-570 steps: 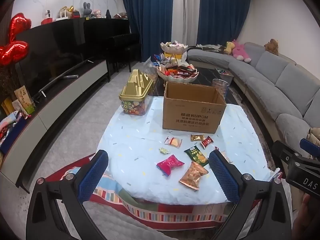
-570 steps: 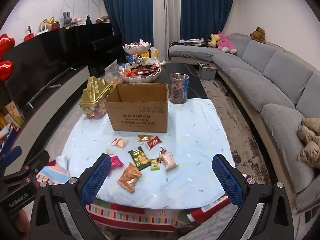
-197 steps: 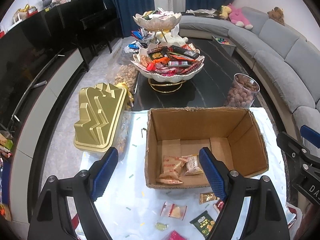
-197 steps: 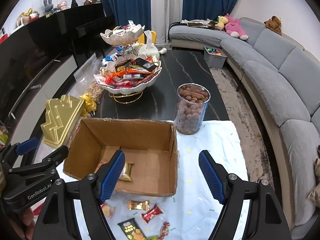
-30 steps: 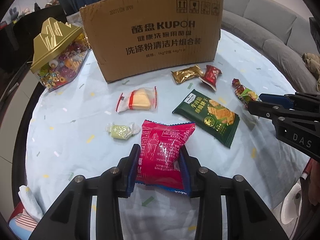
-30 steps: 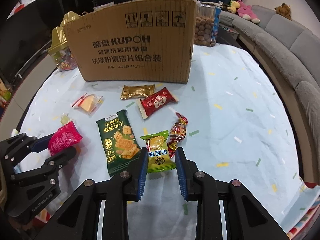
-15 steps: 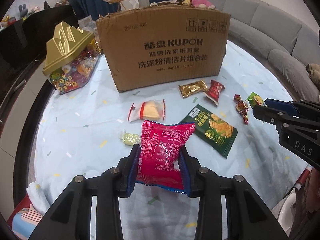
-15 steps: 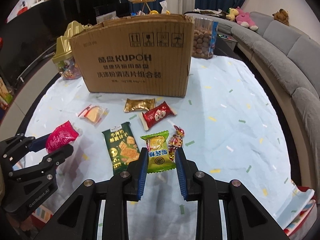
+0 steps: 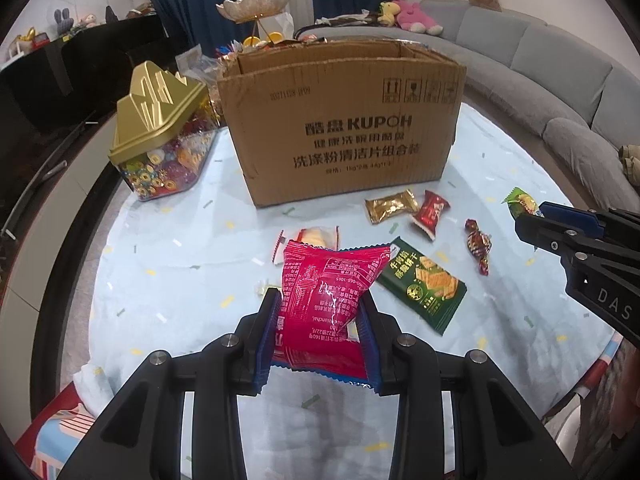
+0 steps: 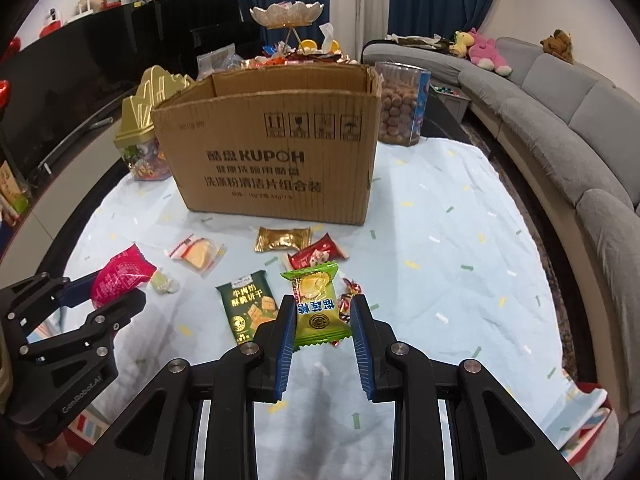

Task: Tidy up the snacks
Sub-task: 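Close the left tool on the red packet while the right tool grips the yellow-green packet and lifts, then carry the red packet into the box with the left tool while the right tool carries the yellow-green packet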

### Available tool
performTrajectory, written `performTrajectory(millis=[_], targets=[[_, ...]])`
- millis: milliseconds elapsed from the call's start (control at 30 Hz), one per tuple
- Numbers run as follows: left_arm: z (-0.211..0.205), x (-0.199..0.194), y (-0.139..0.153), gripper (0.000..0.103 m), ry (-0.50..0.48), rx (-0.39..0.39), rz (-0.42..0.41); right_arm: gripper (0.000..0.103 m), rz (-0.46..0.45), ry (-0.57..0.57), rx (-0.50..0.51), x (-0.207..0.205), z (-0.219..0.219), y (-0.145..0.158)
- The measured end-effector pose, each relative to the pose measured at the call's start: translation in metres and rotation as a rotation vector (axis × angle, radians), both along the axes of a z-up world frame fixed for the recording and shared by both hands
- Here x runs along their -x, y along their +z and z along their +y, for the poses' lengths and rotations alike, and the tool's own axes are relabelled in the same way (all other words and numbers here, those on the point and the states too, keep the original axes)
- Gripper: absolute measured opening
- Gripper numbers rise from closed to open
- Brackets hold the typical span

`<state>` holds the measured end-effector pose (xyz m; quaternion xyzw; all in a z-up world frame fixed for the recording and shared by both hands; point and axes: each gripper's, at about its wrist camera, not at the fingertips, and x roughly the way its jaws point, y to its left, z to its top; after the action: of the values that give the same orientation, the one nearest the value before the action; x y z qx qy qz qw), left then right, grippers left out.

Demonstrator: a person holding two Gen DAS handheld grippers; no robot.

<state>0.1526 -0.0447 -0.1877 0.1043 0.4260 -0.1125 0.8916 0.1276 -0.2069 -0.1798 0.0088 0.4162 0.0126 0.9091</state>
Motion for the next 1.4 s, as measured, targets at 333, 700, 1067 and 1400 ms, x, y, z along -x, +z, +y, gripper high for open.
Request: performTrajectory(millis=[333,700,1067,1400], targets=[[0.002,0.002,0.021,0.037,0.034,0.006,-0.029,0.029,-0.033,-0.006,0.008,0.006,0.001,0.023],[0.005,0.004,0.049,0.036,0.068,0.037,-0.055,0.029,-0.072,-0.005,0.003,0.010,0.002,0.053],[0.003,-0.003,0.081,0.036,0.090,0.050,-0.096,0.029,-0.110,-0.025,0.001,0.008,-0.003,0.082],[0.005,-0.015,0.104,0.036,0.114,0.066,-0.117,0.029,-0.151,-0.026,-0.016,0.002,-0.003,0.108]])
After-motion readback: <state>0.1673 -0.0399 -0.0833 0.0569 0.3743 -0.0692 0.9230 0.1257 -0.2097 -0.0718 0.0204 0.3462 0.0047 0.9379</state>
